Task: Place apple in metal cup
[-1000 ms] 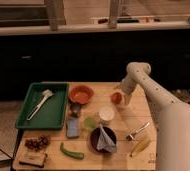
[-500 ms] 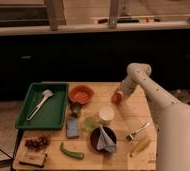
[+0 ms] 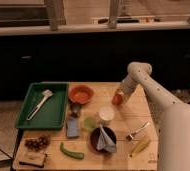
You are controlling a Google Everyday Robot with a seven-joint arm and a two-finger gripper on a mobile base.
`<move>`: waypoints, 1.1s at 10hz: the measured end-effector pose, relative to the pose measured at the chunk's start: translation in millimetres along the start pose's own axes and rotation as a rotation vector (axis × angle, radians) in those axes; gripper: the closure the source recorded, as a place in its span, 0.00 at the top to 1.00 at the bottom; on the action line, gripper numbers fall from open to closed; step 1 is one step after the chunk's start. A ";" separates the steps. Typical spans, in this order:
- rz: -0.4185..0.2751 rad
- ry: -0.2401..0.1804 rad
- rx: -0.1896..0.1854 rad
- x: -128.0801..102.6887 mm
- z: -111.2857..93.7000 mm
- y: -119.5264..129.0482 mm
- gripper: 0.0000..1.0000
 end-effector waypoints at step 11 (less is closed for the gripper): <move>-0.139 -0.029 0.097 -28.0 -59.6 -30.1 0.00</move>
